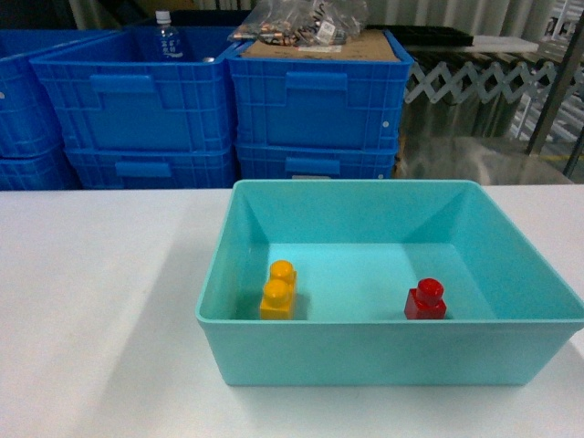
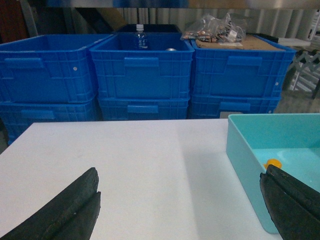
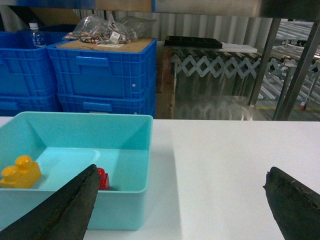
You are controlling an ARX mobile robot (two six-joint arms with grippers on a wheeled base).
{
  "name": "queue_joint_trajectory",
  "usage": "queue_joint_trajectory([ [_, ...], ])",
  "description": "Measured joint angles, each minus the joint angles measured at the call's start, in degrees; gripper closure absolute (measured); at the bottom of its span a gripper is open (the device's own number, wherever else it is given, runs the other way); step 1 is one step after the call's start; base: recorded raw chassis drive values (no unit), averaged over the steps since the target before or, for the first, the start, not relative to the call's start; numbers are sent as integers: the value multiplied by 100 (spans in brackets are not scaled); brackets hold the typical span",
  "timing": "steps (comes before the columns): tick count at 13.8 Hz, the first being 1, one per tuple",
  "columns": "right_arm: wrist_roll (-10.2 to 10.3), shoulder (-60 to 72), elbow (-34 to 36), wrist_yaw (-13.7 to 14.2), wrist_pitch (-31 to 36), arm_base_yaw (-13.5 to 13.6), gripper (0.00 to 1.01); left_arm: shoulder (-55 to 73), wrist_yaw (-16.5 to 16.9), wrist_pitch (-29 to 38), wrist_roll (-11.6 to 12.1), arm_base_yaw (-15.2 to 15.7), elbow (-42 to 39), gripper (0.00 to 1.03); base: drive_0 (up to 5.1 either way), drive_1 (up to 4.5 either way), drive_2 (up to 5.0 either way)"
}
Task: Pick red block from blue box to shelf
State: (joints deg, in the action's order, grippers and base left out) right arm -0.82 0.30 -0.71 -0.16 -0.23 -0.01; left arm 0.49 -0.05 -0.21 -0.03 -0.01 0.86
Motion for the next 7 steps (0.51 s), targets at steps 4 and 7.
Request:
queue_joint_trajectory([
  [4, 0, 0, 0, 0, 0, 0, 3, 0, 2, 0, 0, 0, 0, 5, 0, 0, 0],
  [7, 0, 0, 0, 2, 0, 0, 3, 0, 2, 2, 0, 0, 0, 5, 0, 0, 0],
])
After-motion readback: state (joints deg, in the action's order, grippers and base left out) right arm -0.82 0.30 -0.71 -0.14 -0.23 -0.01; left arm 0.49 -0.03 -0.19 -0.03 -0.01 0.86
